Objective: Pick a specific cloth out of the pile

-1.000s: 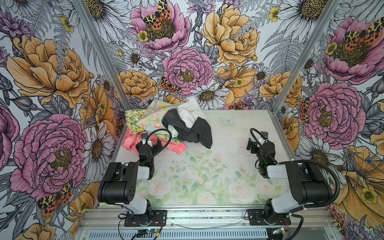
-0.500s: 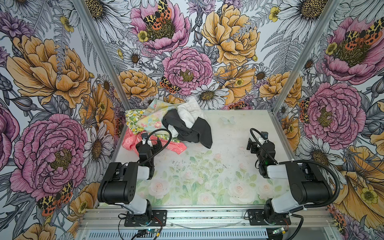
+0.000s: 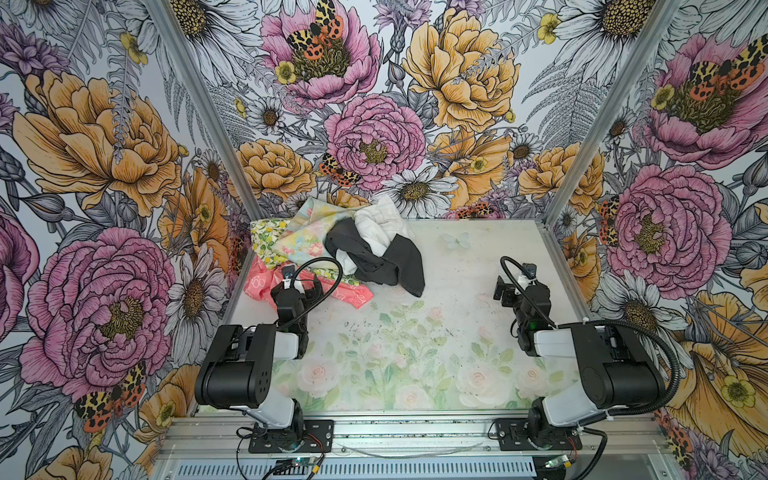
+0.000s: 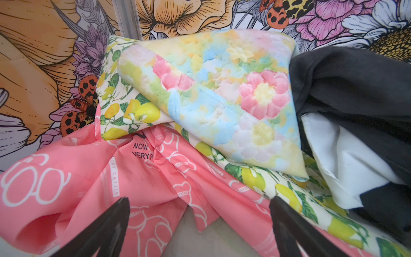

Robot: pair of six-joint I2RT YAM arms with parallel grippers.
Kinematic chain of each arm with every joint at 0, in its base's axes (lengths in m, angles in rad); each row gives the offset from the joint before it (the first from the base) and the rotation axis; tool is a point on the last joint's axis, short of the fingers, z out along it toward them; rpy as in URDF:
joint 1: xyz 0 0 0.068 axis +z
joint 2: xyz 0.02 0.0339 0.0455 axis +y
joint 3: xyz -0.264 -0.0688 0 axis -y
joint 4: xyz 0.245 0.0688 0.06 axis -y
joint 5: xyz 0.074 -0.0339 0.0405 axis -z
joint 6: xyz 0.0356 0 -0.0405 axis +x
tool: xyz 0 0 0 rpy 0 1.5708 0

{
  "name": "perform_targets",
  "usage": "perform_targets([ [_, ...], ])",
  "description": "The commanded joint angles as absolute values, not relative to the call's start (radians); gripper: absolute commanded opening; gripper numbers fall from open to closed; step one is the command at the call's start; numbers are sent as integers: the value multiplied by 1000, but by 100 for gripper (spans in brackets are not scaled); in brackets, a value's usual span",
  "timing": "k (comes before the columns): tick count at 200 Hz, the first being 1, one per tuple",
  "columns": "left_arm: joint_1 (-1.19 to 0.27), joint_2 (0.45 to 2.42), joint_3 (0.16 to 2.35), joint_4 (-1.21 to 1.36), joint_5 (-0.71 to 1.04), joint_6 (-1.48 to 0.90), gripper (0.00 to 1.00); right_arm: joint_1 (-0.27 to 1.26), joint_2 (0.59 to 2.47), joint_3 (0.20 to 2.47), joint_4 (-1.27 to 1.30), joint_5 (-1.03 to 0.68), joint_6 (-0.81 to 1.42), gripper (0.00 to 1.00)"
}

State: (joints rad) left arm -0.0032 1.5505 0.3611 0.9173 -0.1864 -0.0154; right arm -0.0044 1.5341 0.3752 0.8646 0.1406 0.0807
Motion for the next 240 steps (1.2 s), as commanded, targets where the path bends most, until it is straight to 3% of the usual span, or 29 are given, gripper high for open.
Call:
perform_targets([
  [1, 6, 1543, 371, 942, -151, -11, 99, -9, 1535, 389, 877, 138, 84, 99],
  [55, 4, 1431, 398, 794, -175, -18, 99, 17, 1459, 445, 713, 216, 79, 99],
  [156, -29, 1197, 548, 252, -247, -202, 99, 92, 1344, 664, 419, 293, 75, 99],
  [187, -38, 1132, 572, 86, -251, -332, 99, 169, 1394, 779, 370, 251, 83, 99],
  [240, -51, 1089, 632, -207, -169, -506, 95, 368, 1549, 984, 206, 31, 12, 92],
])
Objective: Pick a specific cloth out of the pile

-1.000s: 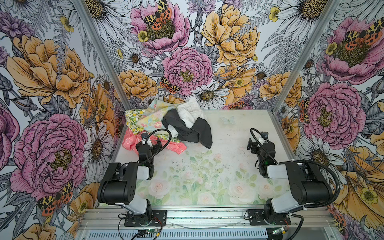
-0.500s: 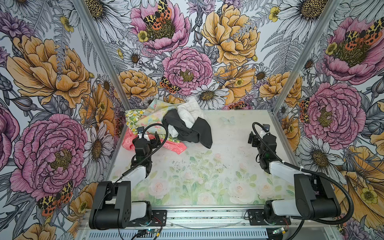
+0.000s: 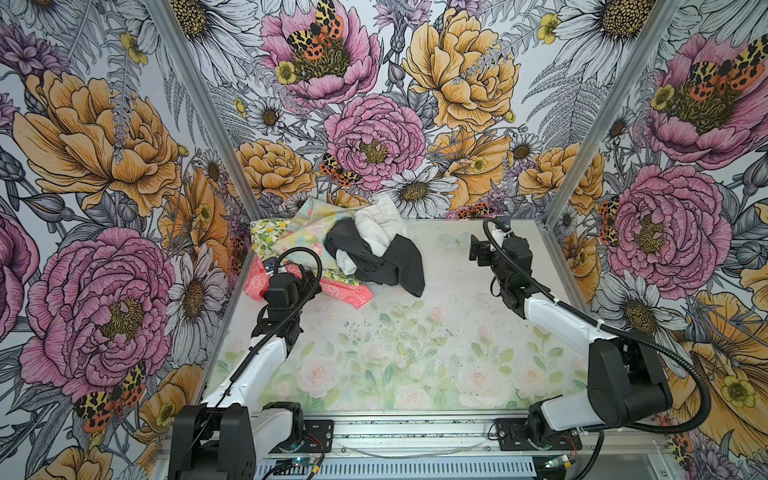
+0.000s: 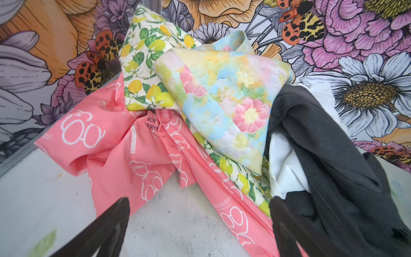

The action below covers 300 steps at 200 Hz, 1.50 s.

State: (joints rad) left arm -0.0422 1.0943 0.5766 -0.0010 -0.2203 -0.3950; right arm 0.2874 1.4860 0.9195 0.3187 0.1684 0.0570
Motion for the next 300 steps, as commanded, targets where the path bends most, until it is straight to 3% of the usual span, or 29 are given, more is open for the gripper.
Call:
perform_targets([
  [1, -51, 1091, 633, -212, -167, -508, 95, 371, 1551, 985, 203, 25, 10, 92],
  [31, -32, 1132, 679, -351, -116, -580, 85, 455, 1603, 1035, 152, -70, -5, 90],
  [87, 126, 1291, 776, -356, 129, -762, 76, 503, 1624, 1052, 156, -180, 28, 89],
  [178, 292, 1492, 922, -357, 195, -865, 77, 555, 1587, 1062, 146, -264, 15, 89],
  [300, 298, 1782, 1119, -323, 131, -813, 80, 571, 1555, 1043, 156, -199, 43, 89],
])
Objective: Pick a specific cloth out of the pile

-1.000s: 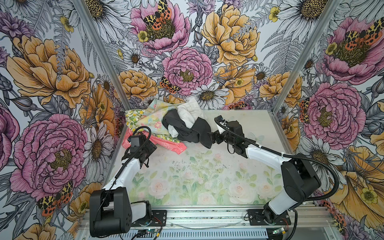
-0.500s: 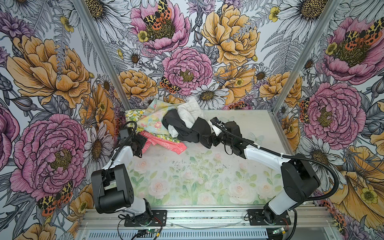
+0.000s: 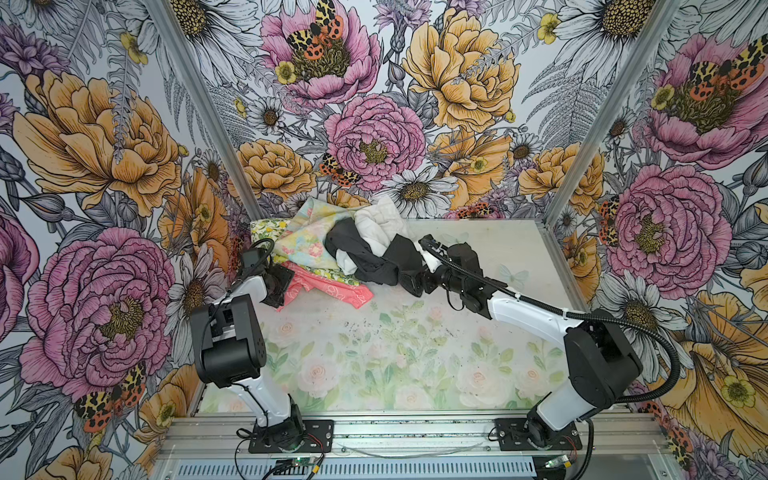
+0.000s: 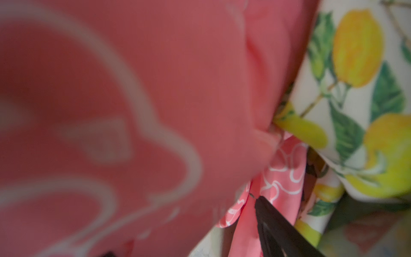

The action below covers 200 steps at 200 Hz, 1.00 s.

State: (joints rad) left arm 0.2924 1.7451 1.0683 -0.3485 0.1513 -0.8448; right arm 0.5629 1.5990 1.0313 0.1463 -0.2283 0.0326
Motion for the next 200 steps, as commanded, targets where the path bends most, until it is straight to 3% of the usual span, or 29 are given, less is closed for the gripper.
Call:
perform_targets([
  [1, 298, 1782, 1121, -322, 133, -812, 80, 571, 1555, 1044, 156, -198, 44, 89],
  [39, 293, 1875, 1171, -324, 133, -782, 77, 583, 1551, 1040, 155, -164, 44, 89],
  [66, 281, 1914, 1207, -324, 120, -730, 69, 591, 1551, 1050, 139, -140, 41, 89],
  [80, 280, 1940, 1224, -324, 119, -707, 49, 594, 1556, 1066, 121, -128, 37, 89],
  [86, 278, 1948, 1230, -322, 117, -696, 39, 595, 1557, 1071, 113, -124, 36, 89],
  [95, 275, 1952, 1238, -324, 116, -674, 15, 597, 1558, 1078, 105, -112, 35, 89],
  [106, 276, 1933, 1241, -322, 98, -647, 0, 600, 1553, 1080, 104, -96, 34, 89],
  [200, 199, 1695, 1332, -306, 28, -651, 0, 600, 1469, 1095, 74, -10, 6, 91],
])
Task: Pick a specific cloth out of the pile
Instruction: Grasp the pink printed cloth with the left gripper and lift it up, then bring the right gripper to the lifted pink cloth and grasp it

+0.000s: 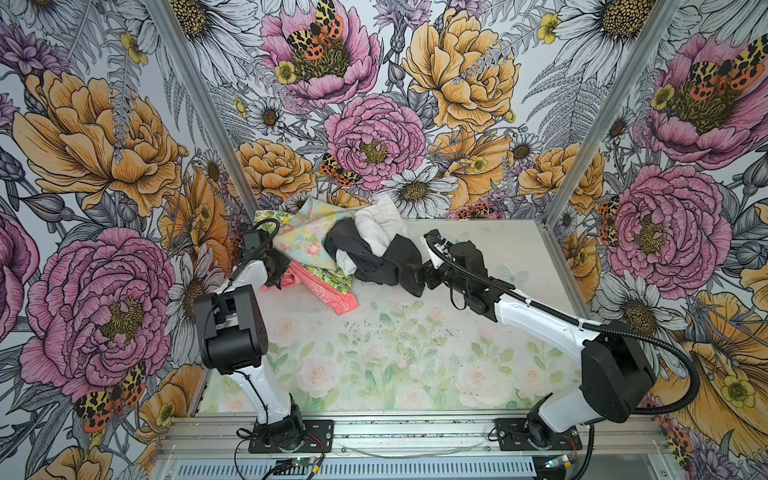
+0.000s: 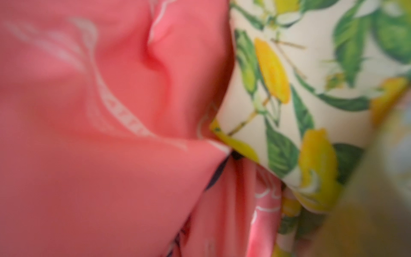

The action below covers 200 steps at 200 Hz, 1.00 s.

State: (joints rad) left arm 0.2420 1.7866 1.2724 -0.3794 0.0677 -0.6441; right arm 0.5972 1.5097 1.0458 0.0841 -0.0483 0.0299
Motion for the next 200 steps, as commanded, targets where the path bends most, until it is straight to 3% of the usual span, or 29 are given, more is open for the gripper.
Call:
perform_targets([
  [1, 199, 1693, 1332, -305, 29, -651, 0, 600, 1468, 1097, 74, -10, 5, 91],
  [116, 78, 1447, 1455, -309, -27, -678, 0, 578, 1477, 1240, 126, -100, -5, 93],
  [200, -165, 1331, 1587, -384, -1, -623, 0, 589, 1563, 1351, 304, -244, 28, 93],
])
